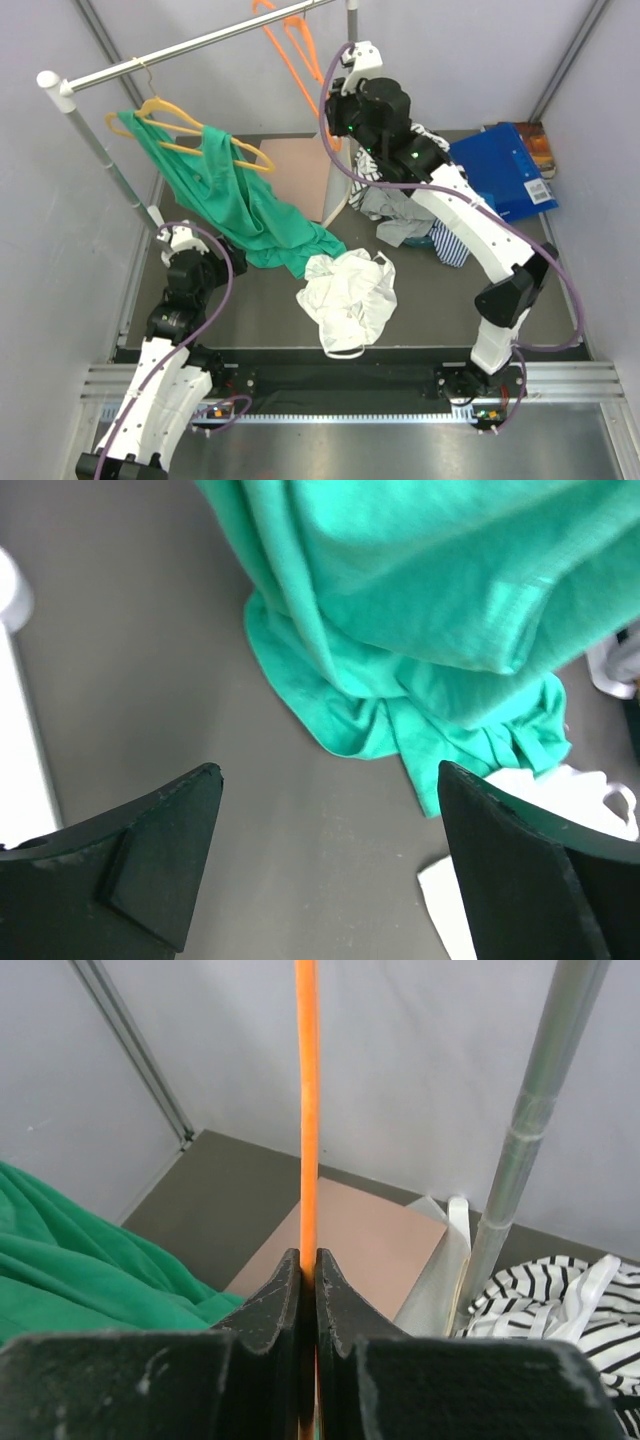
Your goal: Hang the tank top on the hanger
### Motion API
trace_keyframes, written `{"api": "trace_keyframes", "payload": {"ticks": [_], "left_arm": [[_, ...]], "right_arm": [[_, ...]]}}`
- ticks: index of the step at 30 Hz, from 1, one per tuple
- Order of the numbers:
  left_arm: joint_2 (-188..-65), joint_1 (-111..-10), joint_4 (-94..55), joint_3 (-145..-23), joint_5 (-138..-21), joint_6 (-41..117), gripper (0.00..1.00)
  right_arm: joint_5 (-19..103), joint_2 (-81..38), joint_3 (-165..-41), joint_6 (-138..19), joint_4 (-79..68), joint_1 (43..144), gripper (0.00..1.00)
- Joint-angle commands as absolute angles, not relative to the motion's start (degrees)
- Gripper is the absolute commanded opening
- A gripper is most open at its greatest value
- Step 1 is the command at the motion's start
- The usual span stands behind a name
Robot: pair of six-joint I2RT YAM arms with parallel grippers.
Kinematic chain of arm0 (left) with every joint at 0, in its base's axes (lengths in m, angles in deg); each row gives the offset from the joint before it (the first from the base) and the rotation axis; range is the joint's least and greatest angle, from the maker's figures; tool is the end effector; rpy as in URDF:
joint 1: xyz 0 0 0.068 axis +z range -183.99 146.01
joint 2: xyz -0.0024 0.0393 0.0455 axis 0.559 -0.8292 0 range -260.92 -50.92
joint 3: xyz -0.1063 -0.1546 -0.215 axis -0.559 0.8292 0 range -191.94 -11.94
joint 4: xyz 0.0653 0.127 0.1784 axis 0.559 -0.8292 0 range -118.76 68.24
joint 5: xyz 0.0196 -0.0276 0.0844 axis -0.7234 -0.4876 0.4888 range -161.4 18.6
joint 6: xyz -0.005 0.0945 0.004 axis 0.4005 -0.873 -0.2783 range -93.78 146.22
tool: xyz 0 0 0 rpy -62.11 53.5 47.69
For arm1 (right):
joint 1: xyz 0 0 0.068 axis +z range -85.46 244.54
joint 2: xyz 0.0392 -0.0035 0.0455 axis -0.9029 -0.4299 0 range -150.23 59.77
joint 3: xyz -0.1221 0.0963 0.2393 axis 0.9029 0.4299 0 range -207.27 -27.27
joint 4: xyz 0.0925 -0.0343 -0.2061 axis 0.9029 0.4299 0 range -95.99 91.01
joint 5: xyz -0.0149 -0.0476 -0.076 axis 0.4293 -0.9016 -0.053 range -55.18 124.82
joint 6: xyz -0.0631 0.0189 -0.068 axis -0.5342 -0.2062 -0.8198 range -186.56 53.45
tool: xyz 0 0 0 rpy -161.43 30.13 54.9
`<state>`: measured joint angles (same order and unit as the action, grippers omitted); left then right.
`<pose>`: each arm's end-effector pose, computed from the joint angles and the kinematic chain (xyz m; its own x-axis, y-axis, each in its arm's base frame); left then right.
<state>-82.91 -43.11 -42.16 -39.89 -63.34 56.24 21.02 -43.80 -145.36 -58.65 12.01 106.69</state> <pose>0.1430 -0.0107 0.2396 -0.3693 -0.4424 -0.8173 -0.1775 0.8968 -0.4052 0.3322 0.2730 0.4838 -0.1101 0.0805 -0.9907 -0.4645 0.8770 0.1229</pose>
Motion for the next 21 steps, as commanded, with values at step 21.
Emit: {"api": "trace_keyframes", "payload": {"ticks": [21], "left_arm": [[-83.2,-64.0,-45.3,-38.4,-55.3,60.0,0.89]], "right_arm": [[30.2,-8.4,-105.0,-60.6,5.3,107.0,0.00]]}}
